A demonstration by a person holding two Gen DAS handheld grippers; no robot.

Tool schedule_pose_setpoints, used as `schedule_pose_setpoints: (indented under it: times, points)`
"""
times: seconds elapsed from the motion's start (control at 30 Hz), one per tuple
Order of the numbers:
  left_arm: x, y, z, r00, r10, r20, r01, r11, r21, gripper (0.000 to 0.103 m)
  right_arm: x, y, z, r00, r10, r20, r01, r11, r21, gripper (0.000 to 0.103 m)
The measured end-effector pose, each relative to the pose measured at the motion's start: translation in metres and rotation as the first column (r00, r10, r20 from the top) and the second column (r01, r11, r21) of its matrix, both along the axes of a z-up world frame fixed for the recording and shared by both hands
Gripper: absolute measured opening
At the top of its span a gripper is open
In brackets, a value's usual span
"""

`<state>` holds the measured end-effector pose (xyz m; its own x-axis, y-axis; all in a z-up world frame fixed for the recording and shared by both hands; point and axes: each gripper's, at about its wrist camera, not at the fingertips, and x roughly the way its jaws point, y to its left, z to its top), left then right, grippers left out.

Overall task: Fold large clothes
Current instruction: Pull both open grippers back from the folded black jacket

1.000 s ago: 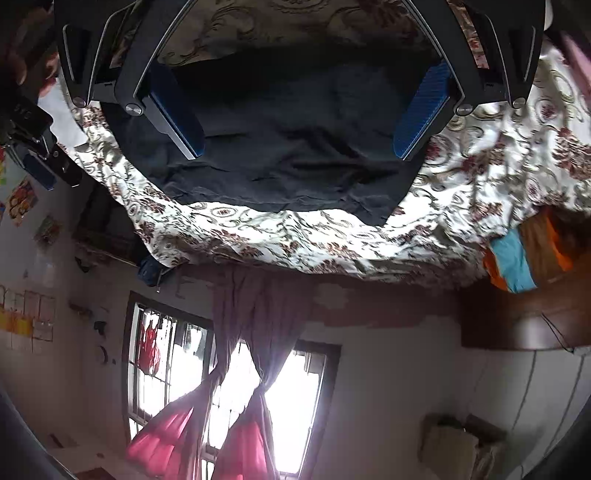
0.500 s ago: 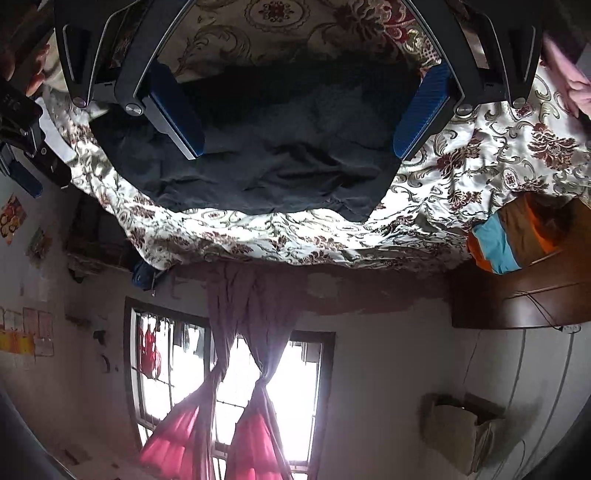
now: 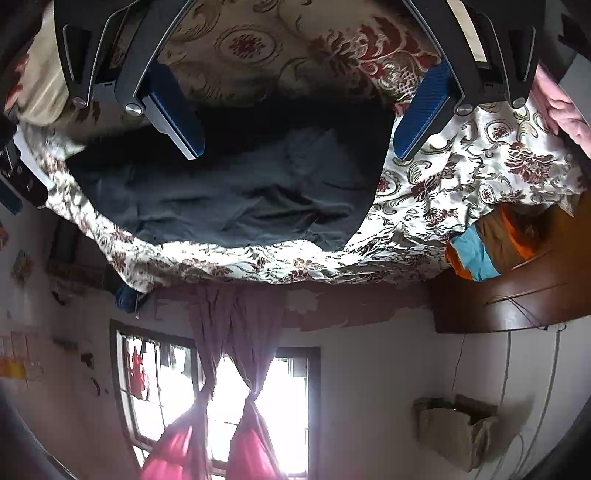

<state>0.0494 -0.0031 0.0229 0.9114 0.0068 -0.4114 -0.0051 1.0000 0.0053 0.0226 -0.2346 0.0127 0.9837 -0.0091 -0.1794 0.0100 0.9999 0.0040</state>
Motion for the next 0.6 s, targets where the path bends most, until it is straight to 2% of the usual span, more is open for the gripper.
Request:
schedule_pose_setpoints:
  times: [0.17,0.37,0.6]
  points:
    - [-0.008,0.008,-0.017,1.0,-0.019,-0.021,0.018,0.999,-0.043,0.103,0.003,0.0,-0.011,0.999,0.005,-0.033,-0.005,1.0,-0.001,0.101]
    - [-0.007,0.005,-0.025,0.999,-0.017,-0.028,0.017,0.999,-0.028,0.103,0.017,0.0,-0.024,0.994,0.01,-0.107,-0.01,1.0,0.001,0.101]
    - [-0.003,0.005,-0.028,0.999,-0.022,-0.048,0.02,0.999,-0.043,0.103,0.019,0.0,-0.028,0.992,0.017,-0.124,-0.017,1.0,0.003,0.101]
